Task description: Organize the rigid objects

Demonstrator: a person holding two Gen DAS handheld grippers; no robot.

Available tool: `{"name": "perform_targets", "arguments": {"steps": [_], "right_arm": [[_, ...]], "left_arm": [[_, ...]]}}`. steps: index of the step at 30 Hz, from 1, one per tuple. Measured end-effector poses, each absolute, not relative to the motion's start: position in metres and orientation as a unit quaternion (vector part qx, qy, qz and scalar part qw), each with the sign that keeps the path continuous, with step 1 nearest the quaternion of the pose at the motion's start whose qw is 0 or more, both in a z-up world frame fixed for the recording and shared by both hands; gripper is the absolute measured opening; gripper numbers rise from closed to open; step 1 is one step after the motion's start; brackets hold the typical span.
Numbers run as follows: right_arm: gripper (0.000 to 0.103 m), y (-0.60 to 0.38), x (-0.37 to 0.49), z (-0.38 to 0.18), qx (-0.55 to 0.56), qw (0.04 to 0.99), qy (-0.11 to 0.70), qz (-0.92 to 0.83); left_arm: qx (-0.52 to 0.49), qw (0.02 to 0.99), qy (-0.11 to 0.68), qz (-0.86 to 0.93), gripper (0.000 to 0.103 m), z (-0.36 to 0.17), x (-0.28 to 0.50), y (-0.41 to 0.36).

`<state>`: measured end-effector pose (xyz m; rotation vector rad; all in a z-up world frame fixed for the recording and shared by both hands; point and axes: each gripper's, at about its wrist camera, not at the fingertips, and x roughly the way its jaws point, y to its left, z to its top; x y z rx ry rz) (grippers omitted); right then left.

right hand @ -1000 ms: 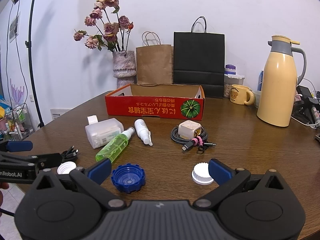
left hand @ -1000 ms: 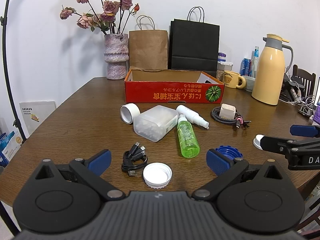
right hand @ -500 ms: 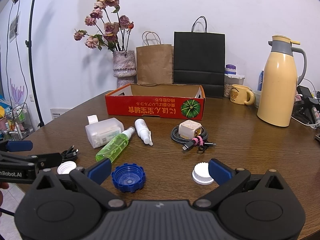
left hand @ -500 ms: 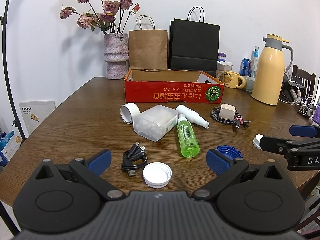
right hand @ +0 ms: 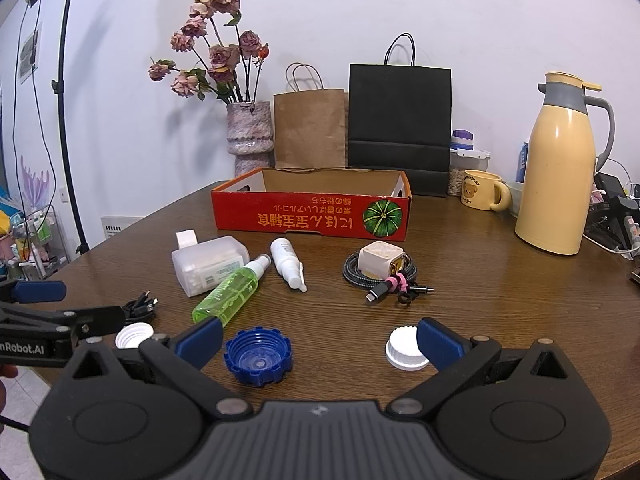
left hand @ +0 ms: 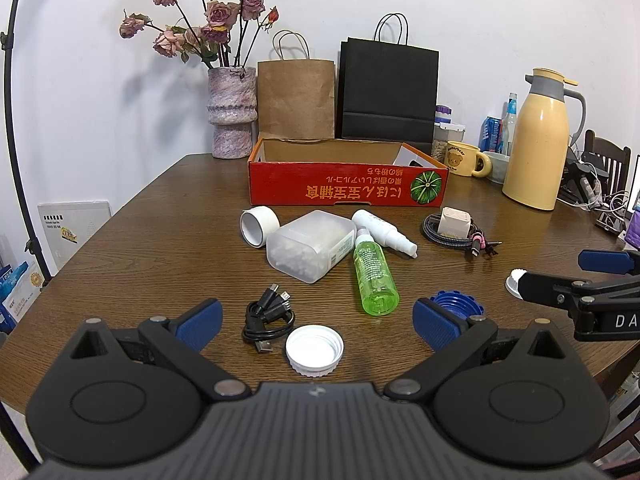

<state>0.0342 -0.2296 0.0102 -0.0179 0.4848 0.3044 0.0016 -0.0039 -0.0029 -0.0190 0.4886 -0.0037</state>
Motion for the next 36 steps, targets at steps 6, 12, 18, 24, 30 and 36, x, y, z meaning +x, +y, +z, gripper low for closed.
{"name": "perform_targets", "arguments": {"steps": [6, 12, 18, 24, 30, 36], "right_arm": [[0.103, -0.2295, 0.0340, 0.0107, -0.009, 0.959, 0.239, 0.150], [0.103, -0.2295, 0.0341, 0.0105, -0.009, 0.959, 0.239, 0.150], [0.103, -0.2294, 0.0341, 0.0102, -0.010, 0.959, 0.239, 0.150], [0.103, -0.2273, 0.0336, 0.0113, -0.011, 0.959, 0.238, 0.151], [0.103, -0.2249, 0.0336, 0.0104, -0.014, 0.958, 0.240, 0.154], [0.103, -0.2259, 0.0365, 0.0063, -0.014, 0.957, 0.243, 0.156]], "left_arm": [[-0.009, 0.970, 0.241, -0.002, 0.103, -0.0030, 0.0017, -0.0046], [-0.009, 0.970, 0.241, -0.002, 0.103, -0.0030, 0.0016, -0.0045], [-0.010, 0.970, 0.241, -0.002, 0.103, -0.0030, 0.0015, -0.0045], [-0.011, 0.970, 0.242, -0.004, 0.103, -0.0026, 0.0010, -0.0066], [-0.018, 0.969, 0.246, -0.012, 0.103, -0.0033, 0.0005, -0.0056], [-0.024, 0.963, 0.268, -0.010, 0.103, -0.0098, 0.0074, -0.0027]]}}
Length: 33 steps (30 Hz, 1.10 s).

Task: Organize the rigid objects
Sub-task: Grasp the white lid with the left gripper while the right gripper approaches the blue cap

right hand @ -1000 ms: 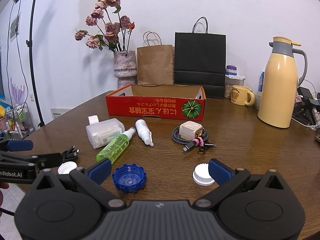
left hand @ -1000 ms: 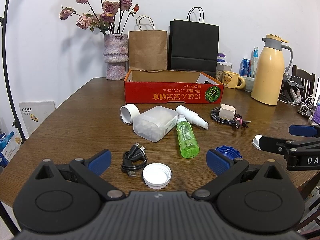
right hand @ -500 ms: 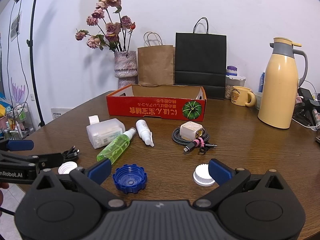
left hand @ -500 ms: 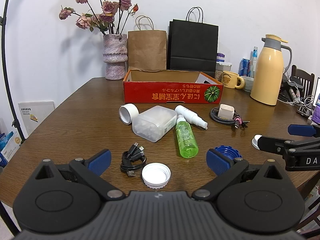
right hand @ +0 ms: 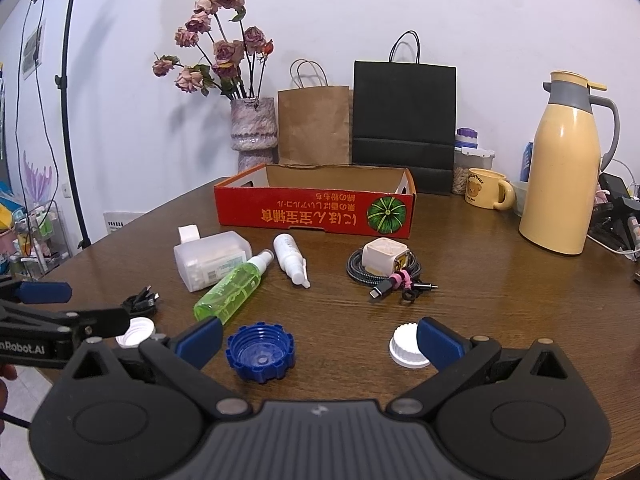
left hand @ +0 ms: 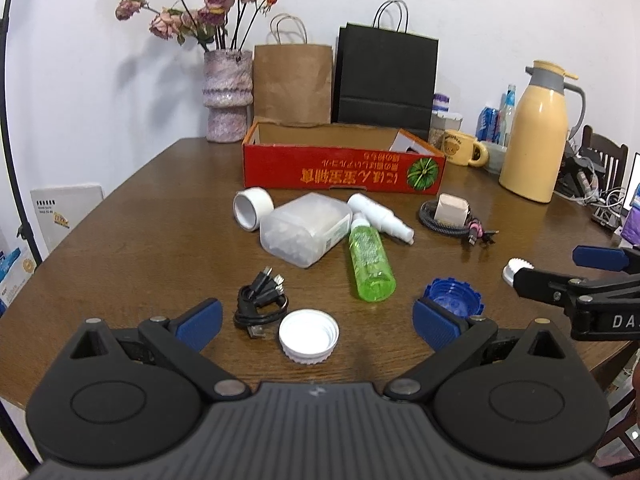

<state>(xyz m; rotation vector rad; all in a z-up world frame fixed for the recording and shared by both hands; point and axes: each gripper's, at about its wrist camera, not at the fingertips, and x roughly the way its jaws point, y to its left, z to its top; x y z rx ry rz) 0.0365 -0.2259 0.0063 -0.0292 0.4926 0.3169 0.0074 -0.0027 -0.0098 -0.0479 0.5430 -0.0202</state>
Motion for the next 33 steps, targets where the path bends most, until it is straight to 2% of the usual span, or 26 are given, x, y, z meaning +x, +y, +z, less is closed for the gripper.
{"name": "perform_targets", "arguments": {"steps": [6, 10, 20, 23, 24, 33], "right_arm": [[0.103, -0.226, 0.041, 0.000, -0.018, 0.955, 0.249, 0.161], [0.103, -0.225, 0.042, -0.005, -0.020, 0.953, 0.254, 0.163], [0.103, -0.226, 0.046, -0.015, -0.024, 0.950, 0.265, 0.162], [0.103, -0.226, 0.047, -0.018, -0.025, 0.949, 0.270, 0.164], [0.103, -0.226, 0.048, -0.019, -0.025, 0.948, 0.271, 0.164], [0.103, -0.219, 0.055, -0.025, -0.033, 0.944, 0.282, 0.170]], "left_arm": [[-0.029, 0.954, 0.299, -0.005, 0.103, -0.021, 0.016, 0.000], [-0.028, 0.949, 0.314, -0.007, 0.093, -0.030, 0.023, -0.002], [-0.020, 0.941, 0.337, -0.007, 0.076, -0.044, 0.041, -0.009], [-0.008, 0.944, 0.330, 0.002, 0.057, -0.044, 0.044, -0.011], [-0.005, 0.945, 0.328, 0.006, 0.042, -0.044, 0.045, -0.011], [-0.008, 0.947, 0.320, -0.011, 0.041, -0.044, 0.046, -0.008]]}}
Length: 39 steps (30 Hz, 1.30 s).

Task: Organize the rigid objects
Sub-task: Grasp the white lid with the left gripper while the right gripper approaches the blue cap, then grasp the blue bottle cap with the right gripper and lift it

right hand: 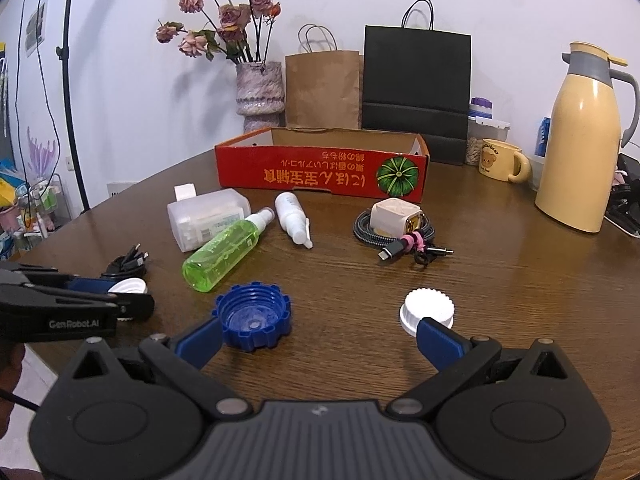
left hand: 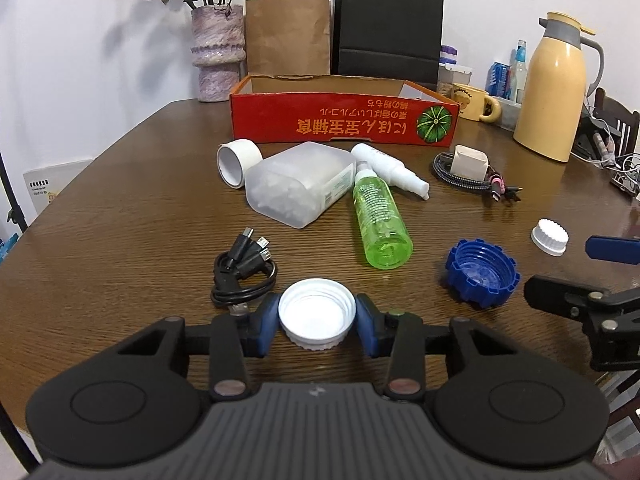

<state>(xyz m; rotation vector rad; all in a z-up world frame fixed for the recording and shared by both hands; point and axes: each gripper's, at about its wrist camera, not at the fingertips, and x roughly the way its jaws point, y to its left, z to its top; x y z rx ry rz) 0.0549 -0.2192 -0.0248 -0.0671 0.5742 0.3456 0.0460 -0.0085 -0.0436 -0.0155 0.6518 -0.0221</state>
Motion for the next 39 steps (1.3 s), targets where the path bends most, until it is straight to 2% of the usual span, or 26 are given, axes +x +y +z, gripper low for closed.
{"name": "perform_targets", "arguments": {"steps": [21, 24, 33, 36, 37, 39], "right_arm": [[0.103, -0.192, 0.076, -0.033, -0.043, 0.937, 0.294, 0.185], [0.100, -0.187, 0.080, -0.037, -0.045, 0.936, 0.292, 0.192], [0.076, -0.176, 0.090, -0.047, -0.049, 0.933, 0.297, 0.198], [0.062, -0.174, 0.090, -0.046, -0.049, 0.932, 0.293, 0.206], [0.054, -0.173, 0.089, -0.046, -0.050, 0.933, 0.290, 0.209], [0.054, -0.172, 0.089, -0.045, -0.052, 0.933, 0.289, 0.210]], "left_arm": [[-0.019, 0.962, 0.273, 0.003, 0.041, -0.025, 0.036, 0.015], [-0.022, 0.962, 0.271, 0.006, 0.041, -0.025, 0.036, 0.018], [-0.033, 0.962, 0.272, 0.010, 0.041, -0.029, 0.038, 0.029], [-0.034, 0.962, 0.272, 0.010, 0.041, -0.030, 0.038, 0.030], [-0.034, 0.962, 0.272, 0.010, 0.041, -0.030, 0.038, 0.030], [-0.034, 0.962, 0.271, 0.010, 0.041, -0.030, 0.039, 0.031]]}}
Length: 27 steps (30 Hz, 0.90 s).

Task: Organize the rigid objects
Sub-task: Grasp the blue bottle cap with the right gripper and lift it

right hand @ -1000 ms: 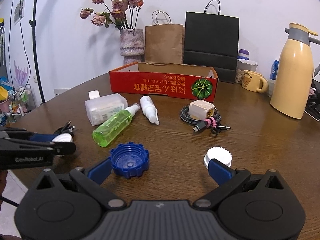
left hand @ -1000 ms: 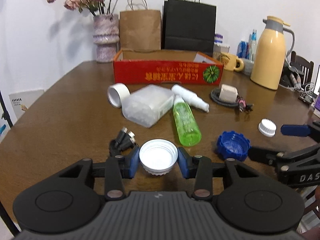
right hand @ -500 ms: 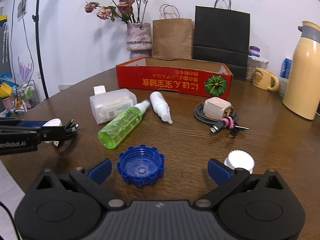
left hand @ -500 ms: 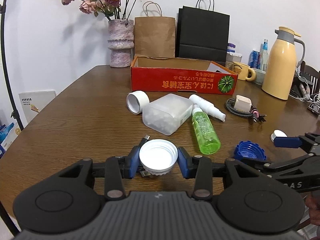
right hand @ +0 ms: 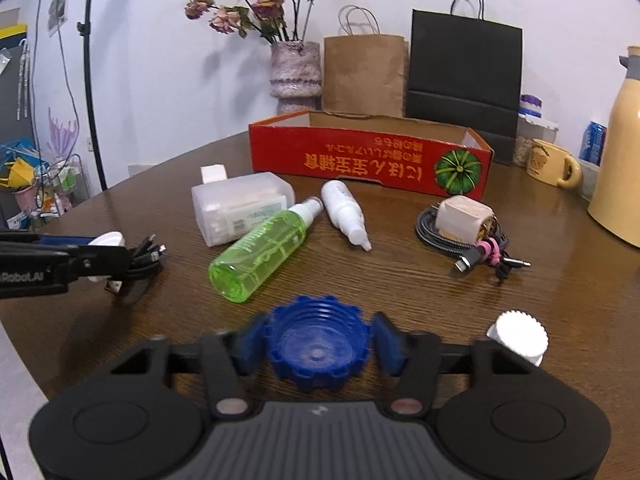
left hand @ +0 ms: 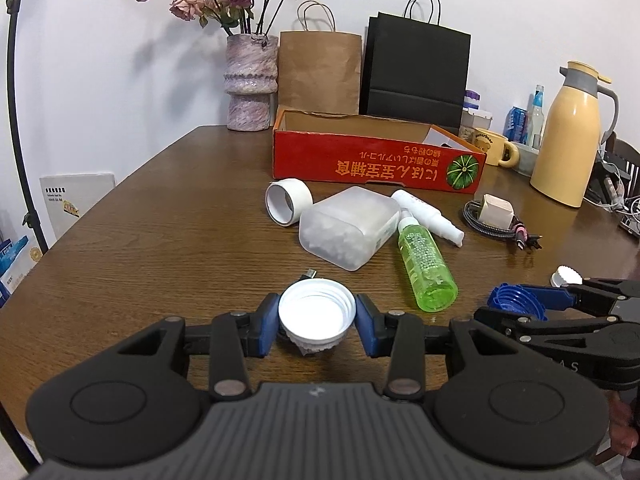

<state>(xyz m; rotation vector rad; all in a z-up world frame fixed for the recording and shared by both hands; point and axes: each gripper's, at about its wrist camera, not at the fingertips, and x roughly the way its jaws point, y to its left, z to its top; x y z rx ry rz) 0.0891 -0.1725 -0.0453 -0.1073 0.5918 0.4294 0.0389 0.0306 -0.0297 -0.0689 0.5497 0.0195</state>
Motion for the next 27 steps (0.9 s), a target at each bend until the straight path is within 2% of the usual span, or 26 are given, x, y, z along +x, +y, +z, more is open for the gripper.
{"name": "perform_targets", "arguments": {"steps": [27], "right_arm": [[0.054, -0.202, 0.113, 0.016, -0.034, 0.958, 0.220, 0.180]], "left_arm": [[-0.029, 0.975, 0.222, -0.002, 0.041, 0.020, 0.077, 0.024]]}}
